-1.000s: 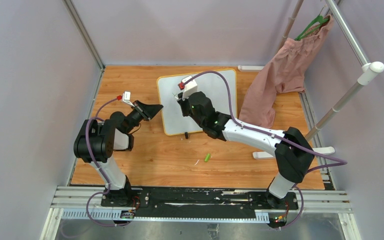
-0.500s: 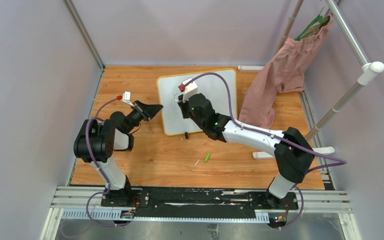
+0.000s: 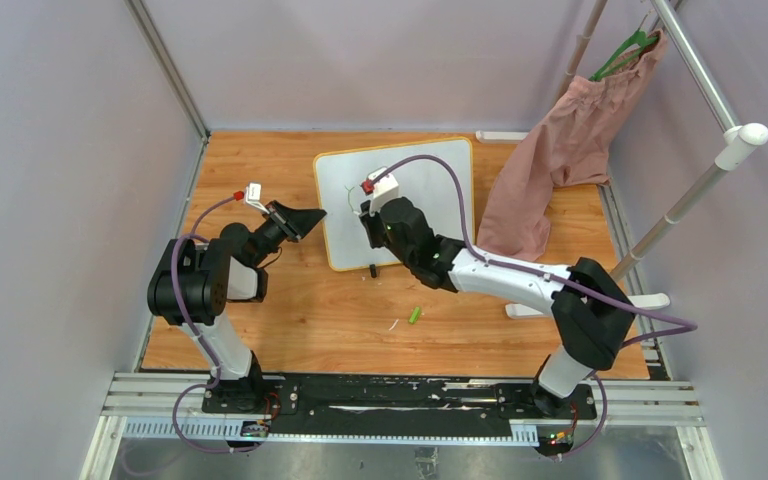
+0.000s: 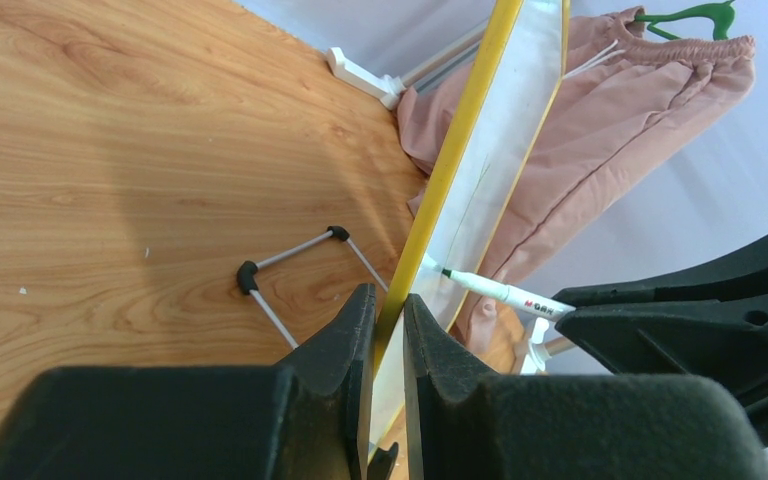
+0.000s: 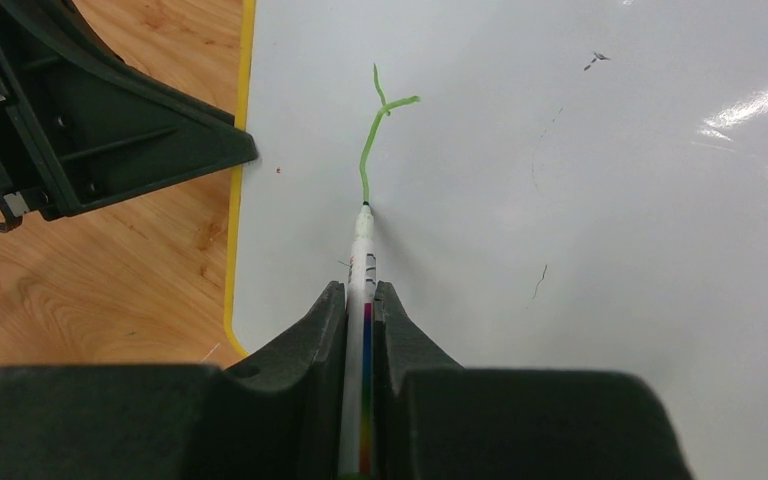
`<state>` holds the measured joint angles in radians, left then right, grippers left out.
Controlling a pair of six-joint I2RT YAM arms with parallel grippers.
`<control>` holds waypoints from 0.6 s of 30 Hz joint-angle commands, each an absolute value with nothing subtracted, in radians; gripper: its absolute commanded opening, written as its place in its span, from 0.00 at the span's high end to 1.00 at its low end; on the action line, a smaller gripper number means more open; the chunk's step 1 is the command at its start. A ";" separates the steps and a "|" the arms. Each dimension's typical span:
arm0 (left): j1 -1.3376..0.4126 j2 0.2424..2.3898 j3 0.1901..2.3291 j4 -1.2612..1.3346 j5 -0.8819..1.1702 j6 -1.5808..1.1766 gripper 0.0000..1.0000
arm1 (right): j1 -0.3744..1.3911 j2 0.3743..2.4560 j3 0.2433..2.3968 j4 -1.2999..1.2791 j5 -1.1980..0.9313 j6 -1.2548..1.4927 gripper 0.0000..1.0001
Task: Write a sentence on the whiteboard
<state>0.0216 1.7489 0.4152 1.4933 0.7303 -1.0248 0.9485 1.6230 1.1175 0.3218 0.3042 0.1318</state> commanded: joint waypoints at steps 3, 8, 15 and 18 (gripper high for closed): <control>0.010 1.719 0.428 1.547 0.753 -1.026 1.00 | 0.953 1.598 1.082 0.310 0.339 0.147 1.00; 0.011 1.718 0.426 1.548 0.753 -1.025 1.00 | 0.953 1.575 1.095 0.313 0.334 0.156 1.00; 0.011 1.720 0.428 1.548 0.753 -1.024 1.00 | 0.952 1.513 1.127 0.310 0.321 0.147 1.00; 0.010 1.720 0.427 1.547 0.753 -1.025 1.00 | 0.949 1.527 1.145 0.299 0.327 0.130 1.00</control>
